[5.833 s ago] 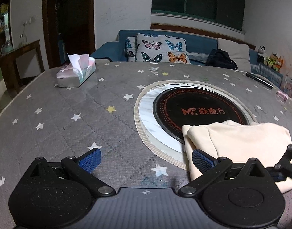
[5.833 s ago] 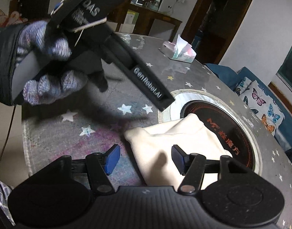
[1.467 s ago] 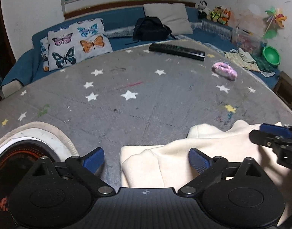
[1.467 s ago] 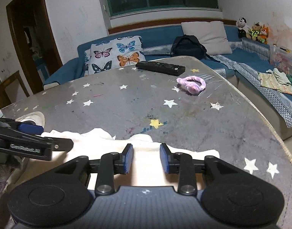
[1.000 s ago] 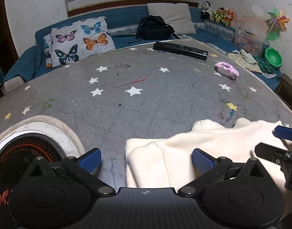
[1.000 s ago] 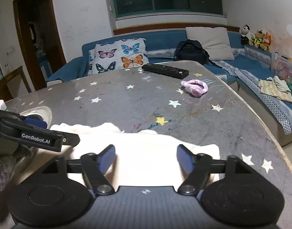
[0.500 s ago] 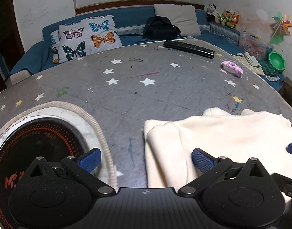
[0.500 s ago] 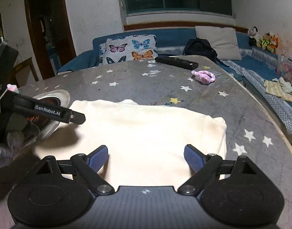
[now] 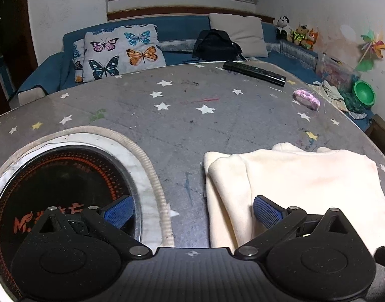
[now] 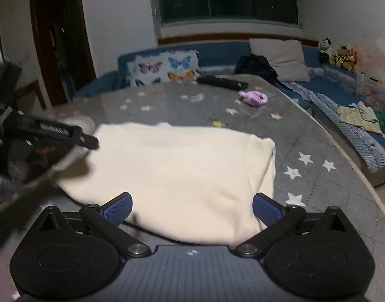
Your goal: Fold clothes
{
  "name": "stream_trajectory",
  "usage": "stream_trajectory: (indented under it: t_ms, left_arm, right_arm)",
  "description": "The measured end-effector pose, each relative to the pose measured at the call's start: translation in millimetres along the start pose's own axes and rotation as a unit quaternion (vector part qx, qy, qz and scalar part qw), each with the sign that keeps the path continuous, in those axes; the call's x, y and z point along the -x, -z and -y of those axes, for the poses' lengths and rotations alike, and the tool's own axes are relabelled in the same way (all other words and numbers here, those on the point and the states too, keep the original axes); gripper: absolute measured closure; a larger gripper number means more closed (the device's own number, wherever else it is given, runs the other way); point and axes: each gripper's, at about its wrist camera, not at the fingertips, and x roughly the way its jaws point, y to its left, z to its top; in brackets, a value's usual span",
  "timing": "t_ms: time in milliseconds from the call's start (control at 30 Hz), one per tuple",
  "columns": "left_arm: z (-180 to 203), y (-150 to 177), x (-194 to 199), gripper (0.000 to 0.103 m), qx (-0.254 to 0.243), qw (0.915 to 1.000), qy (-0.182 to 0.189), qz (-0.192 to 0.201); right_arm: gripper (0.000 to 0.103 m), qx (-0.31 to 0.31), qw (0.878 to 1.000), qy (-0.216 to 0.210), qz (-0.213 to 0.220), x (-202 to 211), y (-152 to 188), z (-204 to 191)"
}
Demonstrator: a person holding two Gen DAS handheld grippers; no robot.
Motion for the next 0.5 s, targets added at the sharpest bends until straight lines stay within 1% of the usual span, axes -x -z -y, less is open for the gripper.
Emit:
stream_trajectory:
  t_ms: [133,200,333,433,500]
  left_arm:
    - [0,4,1,0.0,0.004,1.0,-0.001,-0.003]
    - [-1,6,1,0.0,0.006,1.0,-0.001,-0.005]
    - [-6,8,4,0.0,0.008,0.9999,-0.003,-0.007]
    - [-10,10,9,0.0,0.01,0.9999,-0.01,-0.006]
    - [-13,12,14,0.0,0.014,0.9999,-0.005,-0.002]
  right_arm:
    - [0.0,0.016,0.999,-0.025,0.02,6,-3,-14]
    - [0.0,0.012,0.999,-0.031,0.015,1,-2,-15]
    - [0.0,-0.006,1.0,-0.024,-0.019,-15,5,-9]
    - [0.0,-0.013,1.0,-0.025,-0.014,-10,6,-9]
    - [0.0,-0.01,0.999,-0.03,-0.01,-7,6,-13]
